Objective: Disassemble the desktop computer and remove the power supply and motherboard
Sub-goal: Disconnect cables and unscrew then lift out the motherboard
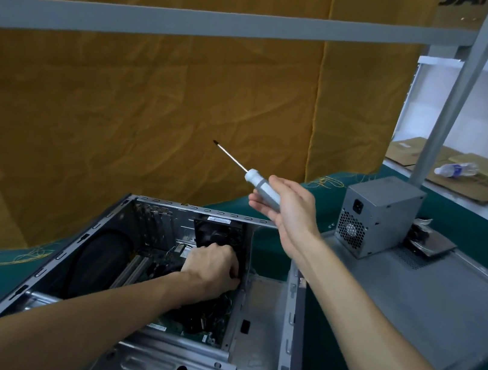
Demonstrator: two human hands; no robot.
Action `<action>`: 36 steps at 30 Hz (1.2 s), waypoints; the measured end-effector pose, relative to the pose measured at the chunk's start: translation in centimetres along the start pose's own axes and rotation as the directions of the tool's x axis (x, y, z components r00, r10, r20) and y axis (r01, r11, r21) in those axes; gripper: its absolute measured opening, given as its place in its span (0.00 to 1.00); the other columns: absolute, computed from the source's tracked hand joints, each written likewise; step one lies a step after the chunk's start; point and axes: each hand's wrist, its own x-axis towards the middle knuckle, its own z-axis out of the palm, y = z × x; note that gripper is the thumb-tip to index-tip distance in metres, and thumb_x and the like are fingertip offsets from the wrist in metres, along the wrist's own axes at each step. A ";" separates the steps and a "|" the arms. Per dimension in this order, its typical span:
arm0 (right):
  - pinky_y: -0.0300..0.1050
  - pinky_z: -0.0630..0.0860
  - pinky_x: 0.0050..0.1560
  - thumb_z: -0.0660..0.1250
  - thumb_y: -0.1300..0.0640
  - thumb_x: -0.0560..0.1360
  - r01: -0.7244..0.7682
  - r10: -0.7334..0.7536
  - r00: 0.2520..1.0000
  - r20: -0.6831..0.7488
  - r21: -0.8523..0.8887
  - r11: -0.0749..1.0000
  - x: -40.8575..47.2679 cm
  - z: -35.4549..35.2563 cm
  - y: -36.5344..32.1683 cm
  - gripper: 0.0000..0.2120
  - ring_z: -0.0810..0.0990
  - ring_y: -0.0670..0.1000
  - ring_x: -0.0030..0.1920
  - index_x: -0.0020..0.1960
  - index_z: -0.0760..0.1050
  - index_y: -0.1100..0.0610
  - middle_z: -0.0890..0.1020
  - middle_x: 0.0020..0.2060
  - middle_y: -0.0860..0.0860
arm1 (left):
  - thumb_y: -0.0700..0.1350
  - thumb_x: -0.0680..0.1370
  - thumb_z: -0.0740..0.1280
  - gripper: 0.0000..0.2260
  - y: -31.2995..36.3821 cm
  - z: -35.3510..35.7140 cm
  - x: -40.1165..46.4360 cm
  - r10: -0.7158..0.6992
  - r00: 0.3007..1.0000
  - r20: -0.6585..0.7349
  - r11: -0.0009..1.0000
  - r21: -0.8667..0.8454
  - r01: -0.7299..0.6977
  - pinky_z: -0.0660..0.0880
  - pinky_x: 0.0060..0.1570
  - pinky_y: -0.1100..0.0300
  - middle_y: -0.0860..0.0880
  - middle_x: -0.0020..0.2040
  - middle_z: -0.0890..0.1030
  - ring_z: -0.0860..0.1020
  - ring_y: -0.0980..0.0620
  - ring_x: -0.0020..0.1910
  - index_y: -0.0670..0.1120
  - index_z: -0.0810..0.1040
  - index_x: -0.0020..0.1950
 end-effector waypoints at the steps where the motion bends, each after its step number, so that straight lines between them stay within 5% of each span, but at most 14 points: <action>1: 0.49 0.84 0.45 0.67 0.61 0.82 -0.023 0.022 0.999 0.028 0.049 0.999 0.0 0.0 -0.1 0.10 0.87 0.57 0.41 0.61 0.76 0.66 0.85 0.45 0.63 | 0.55 0.73 0.71 0.07 -0.1 -0.3 -0.2 -0.011 1.000 0.014 1.000 -0.022 0.011 0.70 0.44 0.61 0.54 0.49 0.86 0.83 0.50 0.52 0.58 0.85 0.49; 6: 0.48 0.83 0.42 0.61 0.66 0.81 -0.218 0.176 0.962 0.207 0.203 0.955 -0.7 0.2 -1.0 0.10 0.84 0.56 0.40 0.61 0.75 0.68 0.82 0.42 0.62 | 0.54 0.72 0.73 0.04 -0.3 -3.0 -1.9 -0.073 0.997 0.026 0.988 -0.137 0.076 0.78 0.46 0.59 0.58 0.46 0.86 0.82 0.53 0.49 0.60 0.86 0.46; 9: 0.46 0.75 0.34 0.61 0.67 0.77 -0.253 0.241 0.924 0.297 0.000 0.968 -1.7 0.5 -0.9 0.13 0.76 0.50 0.33 0.60 0.75 0.64 0.76 0.39 0.56 | 0.50 0.72 0.76 0.01 -0.8 -4.9 -3.1 -0.088 0.995 -0.036 0.933 -0.353 0.070 0.78 0.43 0.59 0.57 0.42 0.86 0.82 0.56 0.42 0.56 0.88 0.43; 10: 0.45 0.72 0.31 0.62 0.68 0.76 -0.171 0.206 0.937 0.283 -0.145 0.975 -2.1 0.6 -0.8 0.13 0.73 0.49 0.30 0.59 0.76 0.63 0.74 0.36 0.54 | 0.48 0.73 0.77 0.01 -1.1 -5.5 -3.6 -0.107 0.994 -0.037 0.838 -0.542 0.070 0.78 0.42 0.60 0.54 0.40 0.87 0.82 0.58 0.40 0.53 0.89 0.42; 12: 0.43 0.69 0.26 0.67 0.69 0.76 0.030 0.086 0.953 0.290 -0.375 0.926 -2.8 0.9 -0.5 0.11 0.70 0.47 0.26 0.57 0.77 0.61 0.73 0.32 0.51 | 0.47 0.73 0.78 0.04 -1.5 -7.0 -4.8 -0.141 0.986 0.093 0.425 -0.893 0.145 0.79 0.45 0.60 0.49 0.43 0.87 0.83 0.56 0.42 0.48 0.89 0.45; 14: 0.43 0.67 0.24 0.71 0.67 0.75 0.180 -0.005 0.933 0.360 -0.457 0.871 -3.5 0.9 -0.4 0.08 0.68 0.48 0.24 0.54 0.79 0.61 0.72 0.29 0.49 | 0.50 0.72 0.77 0.09 -1.7 -8.2 -5.7 -0.089 0.963 0.256 0.053 -0.964 0.261 0.81 0.51 0.57 0.50 0.51 0.87 0.85 0.55 0.48 0.49 0.89 0.50; 16: 0.42 0.66 0.25 0.72 0.65 0.76 0.339 -0.114 0.896 0.429 -0.496 0.800 -4.3 0.6 -0.3 0.04 0.68 0.47 0.22 0.49 0.80 0.60 0.73 0.25 0.47 | 0.51 0.71 0.76 0.11 -1.8 -9.0 -6.0 -0.045 0.944 0.326 -0.157 -0.936 0.316 0.81 0.49 0.58 0.53 0.53 0.86 0.84 0.57 0.46 0.49 0.88 0.51; 18: 0.37 0.66 0.26 0.72 0.63 0.77 0.465 -0.206 0.850 0.485 -0.506 0.726 -5.0 0.2 -0.3 0.02 0.68 0.43 0.22 0.46 0.81 0.59 0.74 0.22 0.43 | 0.51 0.71 0.77 0.12 -1.6 -9.5 -6.2 -0.029 0.937 0.349 -0.244 -0.911 0.332 0.81 0.45 0.59 0.54 0.50 0.86 0.83 0.58 0.42 0.49 0.88 0.52; 22: 0.30 0.65 0.27 0.71 0.65 0.77 0.531 -0.270 0.813 0.516 -0.466 0.708 -5.8 -0.4 -0.8 0.04 0.71 0.41 0.22 0.46 0.84 0.58 0.75 0.22 0.39 | 0.51 0.69 0.78 0.19 -0.7 -9.7 -6.5 -0.016 0.939 0.344 -0.206 -0.920 0.333 0.81 0.42 0.61 0.54 0.51 0.86 0.82 0.59 0.40 0.48 0.86 0.58; 31: 0.47 0.77 0.34 0.74 0.63 0.74 0.599 -0.352 0.786 0.509 -0.485 0.637 -6.6 -3.0 -2.5 0.06 0.81 0.55 0.33 0.41 0.85 0.53 0.84 0.32 0.49 | 0.51 0.71 0.77 0.11 2.7 -9.1 -6.0 0.036 0.940 0.340 -0.182 -0.923 0.340 0.80 0.40 0.63 0.53 0.49 0.86 0.79 0.60 0.34 0.48 0.88 0.51; 33: 0.44 0.79 0.36 0.74 0.63 0.74 0.612 -0.382 0.783 0.491 -0.500 0.613 -6.7 -3.7 -3.2 0.05 0.83 0.53 0.34 0.40 0.85 0.56 0.84 0.31 0.50 | 0.51 0.74 0.76 0.13 3.9 -8.9 -5.5 0.028 0.952 0.304 -0.163 -0.938 0.305 0.80 0.38 0.62 0.52 0.50 0.87 0.79 0.59 0.35 0.46 0.87 0.54; 34: 0.42 0.79 0.37 0.74 0.63 0.74 0.609 -0.401 0.789 0.466 -0.503 0.614 -6.4 -4.1 -3.5 0.05 0.83 0.51 0.34 0.40 0.85 0.57 0.84 0.31 0.50 | 0.51 0.76 0.74 0.12 4.4 -8.8 -5.0 -0.010 0.970 0.241 -0.085 -0.967 0.239 0.79 0.38 0.62 0.52 0.50 0.87 0.80 0.59 0.37 0.46 0.87 0.55; 36: 0.42 0.79 0.39 0.74 0.62 0.75 0.568 -0.431 0.823 0.369 -0.540 0.622 -5.3 -5.6 -4.3 0.06 0.83 0.48 0.35 0.39 0.84 0.58 0.84 0.31 0.51 | 0.52 0.79 0.72 0.09 5.1 -8.3 -3.7 -0.123 0.991 -0.048 0.296 -0.955 -0.010 0.77 0.39 0.63 0.54 0.46 0.87 0.80 0.59 0.40 0.47 0.87 0.50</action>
